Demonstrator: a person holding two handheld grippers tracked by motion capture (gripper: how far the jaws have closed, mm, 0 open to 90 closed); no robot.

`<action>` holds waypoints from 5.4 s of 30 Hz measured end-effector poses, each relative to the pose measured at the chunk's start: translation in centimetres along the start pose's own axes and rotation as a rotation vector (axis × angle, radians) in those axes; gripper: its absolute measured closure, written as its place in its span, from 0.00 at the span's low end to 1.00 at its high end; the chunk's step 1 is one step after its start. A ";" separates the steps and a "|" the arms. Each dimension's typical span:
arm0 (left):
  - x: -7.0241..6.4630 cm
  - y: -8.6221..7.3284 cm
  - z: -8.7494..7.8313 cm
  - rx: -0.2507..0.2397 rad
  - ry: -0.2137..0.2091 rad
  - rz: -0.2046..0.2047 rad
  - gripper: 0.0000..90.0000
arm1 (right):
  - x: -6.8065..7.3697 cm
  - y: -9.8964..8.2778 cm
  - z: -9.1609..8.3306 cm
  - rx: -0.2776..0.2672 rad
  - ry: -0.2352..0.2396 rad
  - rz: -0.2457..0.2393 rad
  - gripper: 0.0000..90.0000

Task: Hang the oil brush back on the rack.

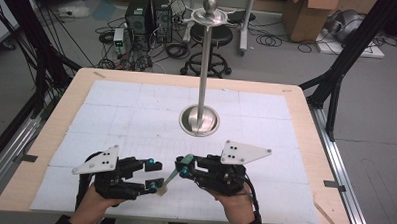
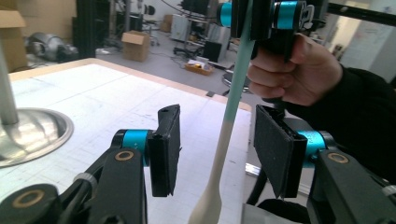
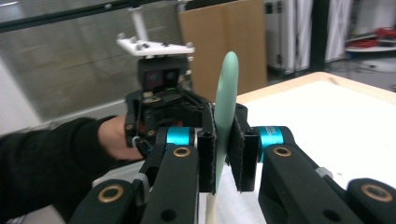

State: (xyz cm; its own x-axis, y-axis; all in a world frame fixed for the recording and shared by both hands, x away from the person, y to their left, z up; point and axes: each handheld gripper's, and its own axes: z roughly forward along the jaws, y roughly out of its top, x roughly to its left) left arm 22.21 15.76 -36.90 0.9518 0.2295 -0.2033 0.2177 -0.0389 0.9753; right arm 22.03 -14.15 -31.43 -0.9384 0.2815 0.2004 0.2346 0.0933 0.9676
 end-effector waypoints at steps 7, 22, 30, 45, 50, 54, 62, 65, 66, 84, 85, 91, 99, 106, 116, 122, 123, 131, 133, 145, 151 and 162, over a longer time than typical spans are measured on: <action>-0.4 0.1 0.4 0.018 -0.096 0.001 0.57 | -0.2 1.0 0.7 0.050 0.130 -0.049 0.92; -1.0 -0.3 1.3 0.092 -0.213 0.011 0.76 | -0.8 2.1 2.2 0.131 0.358 -0.098 0.91; -1.1 -0.4 1.4 0.106 -0.231 0.031 0.89 | -1.2 2.1 2.6 0.159 0.404 -0.087 0.91; -1.2 -0.3 1.1 0.052 -0.076 0.065 0.94 | -0.4 1.8 2.3 0.074 0.142 -0.072 0.30; -1.0 -0.3 0.8 0.004 0.073 0.063 0.93 | 0.5 1.2 2.2 0.035 -0.048 -0.102 0.28; -1.1 -0.3 0.8 -0.007 0.201 0.075 0.94 | 1.2 0.8 2.5 0.026 -0.141 -0.112 0.27; -1.2 -0.2 1.3 -0.029 0.317 0.067 0.94 | 2.2 0.4 3.0 -0.001 -0.271 -0.122 0.28; -1.3 -0.2 1.5 -0.040 0.349 0.063 0.94 | 2.2 0.3 3.0 -0.029 -0.302 -0.093 0.32; -1.4 -0.2 1.7 -0.040 0.361 0.063 0.94 | 2.2 0.3 3.0 -0.038 -0.309 -0.081 0.33; -2.4 -0.4 4.6 0.014 0.413 0.105 0.93 | 2.0 0.6 3.5 -0.049 -0.406 0.000 0.55; -2.4 -0.4 4.6 0.013 0.412 0.102 0.93 | 2.0 0.7 3.6 -0.047 -0.400 0.004 0.58; -2.6 -0.5 4.8 0.015 0.415 0.110 0.93 | 2.0 0.7 3.6 -0.057 -0.391 0.037 0.71; -3.0 -0.5 4.9 0.013 0.418 0.116 0.93 | 1.9 0.7 3.3 -0.068 -0.395 0.049 0.81; -3.0 -0.5 4.8 -0.003 0.397 0.119 0.93 | 2.1 0.8 3.1 -0.075 -0.357 0.048 0.84; -2.0 -0.1 3.5 -0.008 0.219 0.048 0.62 | 1.6 1.2 1.8 -0.063 -0.278 0.024 0.84; -1.3 0.0 2.5 0.026 0.050 0.013 0.50 | 0.8 1.3 0.5 -0.044 -0.175 -0.005 0.84; -1.2 0.0 2.5 0.035 0.028 0.011 0.47 | 0.8 1.3 0.4 -0.042 -0.138 -0.021 0.84; -1.3 0.0 2.2 0.027 -0.116 -0.003 0.45 | 0.2 1.1 0.1 -0.040 0.107 -0.053 0.84; -1.4 -0.1 2.3 0.021 -0.142 -0.001 0.45 | -0.1 1.0 0.3 -0.040 0.167 -0.046 0.84; -1.7 0.0 2.3 0.014 -0.261 -0.005 0.51 | -1.2 0.9 1.6 -0.052 0.414 -0.043 0.84; -2.0 0.0 2.6 0.017 -0.325 0.002 0.55 | -1.2 0.9 2.3 -0.063 0.515 -0.058 0.84; -2.4 0.0 2.7 0.016 -0.404 0.029 0.75 | -1.2 0.8 2.7 -0.067 0.615 -0.072 0.84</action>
State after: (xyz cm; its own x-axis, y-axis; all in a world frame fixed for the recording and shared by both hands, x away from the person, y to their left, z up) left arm 20.51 12.58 -36.66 0.9652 -0.1724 -0.1968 0.1900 -0.0551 0.9802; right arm 23.99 -11.83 -31.26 -0.9301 -0.3270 0.1671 0.1680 0.0258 0.9855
